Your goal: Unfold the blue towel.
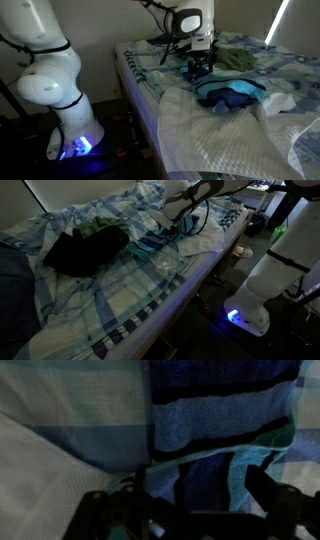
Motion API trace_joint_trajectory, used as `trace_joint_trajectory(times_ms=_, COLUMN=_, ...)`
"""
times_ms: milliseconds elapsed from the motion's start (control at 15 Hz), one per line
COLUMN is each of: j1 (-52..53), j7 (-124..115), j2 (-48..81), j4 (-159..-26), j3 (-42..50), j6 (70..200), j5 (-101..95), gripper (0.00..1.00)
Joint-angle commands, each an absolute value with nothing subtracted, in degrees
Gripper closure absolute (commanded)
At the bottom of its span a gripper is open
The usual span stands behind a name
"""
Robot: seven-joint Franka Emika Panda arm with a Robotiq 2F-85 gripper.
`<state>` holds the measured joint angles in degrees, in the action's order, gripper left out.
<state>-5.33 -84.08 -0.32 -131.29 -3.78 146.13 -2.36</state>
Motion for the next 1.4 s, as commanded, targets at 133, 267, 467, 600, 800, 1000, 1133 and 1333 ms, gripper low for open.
trace_joint_trajectory(times_ms=133, j1=-2.88, j7=-90.8, j2=2.08, j4=-127.19, j3=-1.0, j6=139.61, j5=-6.5, gripper=0.0)
trace_joint_trajectory(times_ms=267, j1=-2.47, j7=-91.38, j2=2.32, j4=-126.62, j3=-0.42, j6=138.28, j5=-7.33, gripper=0.26)
trace_joint_trajectory(times_ms=467, j1=-2.13, j7=-91.78, j2=2.44, j4=-125.7, j3=-0.07, j6=136.87, j5=-8.05, gripper=0.51)
trace_joint_trajectory(times_ms=600, j1=-1.93, j7=-91.53, j2=2.53, j4=-125.13, j3=0.15, j6=135.97, j5=-7.95, gripper=0.64)
trace_joint_trajectory(times_ms=800, j1=-1.82, j7=-90.85, j2=2.81, j4=-125.66, j3=0.34, j6=136.43, j5=-7.59, gripper=0.88)
trace_joint_trajectory(times_ms=1000, j1=-1.5, j7=-90.67, j2=3.47, j4=-125.84, j3=0.48, j6=136.45, j5=-7.36, gripper=0.48)
trace_joint_trajectory(times_ms=1133, j1=-1.37, j7=-90.61, j2=4.16, j4=-125.91, j3=0.59, j6=136.34, j5=-7.3, gripper=0.34)
trace_joint_trajectory(times_ms=1333, j1=-1.13, j7=-90.6, j2=4.9, j4=-124.71, j3=0.81, j6=134.95, j5=-7.28, gripper=0.13)
